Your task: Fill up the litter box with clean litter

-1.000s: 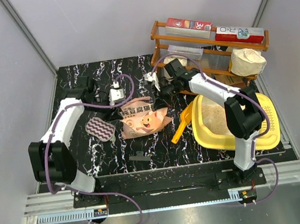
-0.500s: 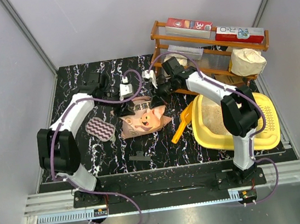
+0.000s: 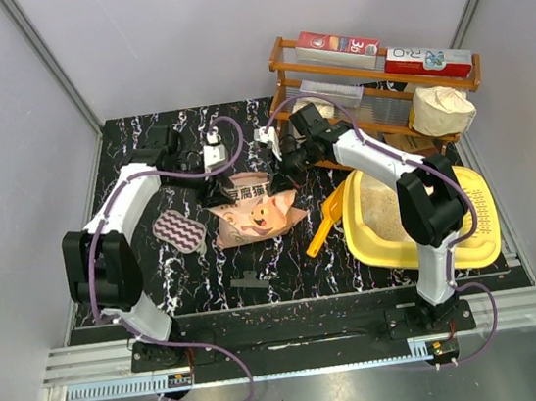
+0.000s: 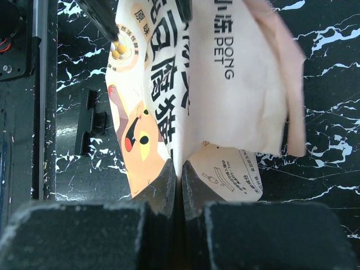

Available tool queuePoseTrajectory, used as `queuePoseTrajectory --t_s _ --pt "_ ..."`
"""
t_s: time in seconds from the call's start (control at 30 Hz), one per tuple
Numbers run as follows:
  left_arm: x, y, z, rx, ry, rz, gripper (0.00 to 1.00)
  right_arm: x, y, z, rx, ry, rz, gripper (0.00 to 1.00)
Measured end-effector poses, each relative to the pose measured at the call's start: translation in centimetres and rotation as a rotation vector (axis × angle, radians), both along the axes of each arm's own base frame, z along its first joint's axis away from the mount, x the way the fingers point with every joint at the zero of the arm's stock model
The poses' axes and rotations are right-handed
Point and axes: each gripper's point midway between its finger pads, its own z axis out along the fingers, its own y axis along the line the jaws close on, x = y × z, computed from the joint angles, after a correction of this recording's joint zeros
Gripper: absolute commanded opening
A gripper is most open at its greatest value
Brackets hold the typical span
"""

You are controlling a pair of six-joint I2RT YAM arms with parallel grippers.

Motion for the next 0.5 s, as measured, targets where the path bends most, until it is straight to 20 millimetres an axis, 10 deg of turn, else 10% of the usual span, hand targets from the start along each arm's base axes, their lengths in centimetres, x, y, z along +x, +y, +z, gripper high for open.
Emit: queuePoseTrajectory --t_s 0.27,0.5 --pt "1.4 -0.4 3.8 -0.051 -0.082 0.077 0.69 -0.1 0.0 0.1 0.001 -0.001 0.0 0.0" --pt "2.0 -0.7 0.1 -0.008 0.02 0.047 0.63 -0.1 0.0 0.1 0.001 0.0 0.0 0.0"
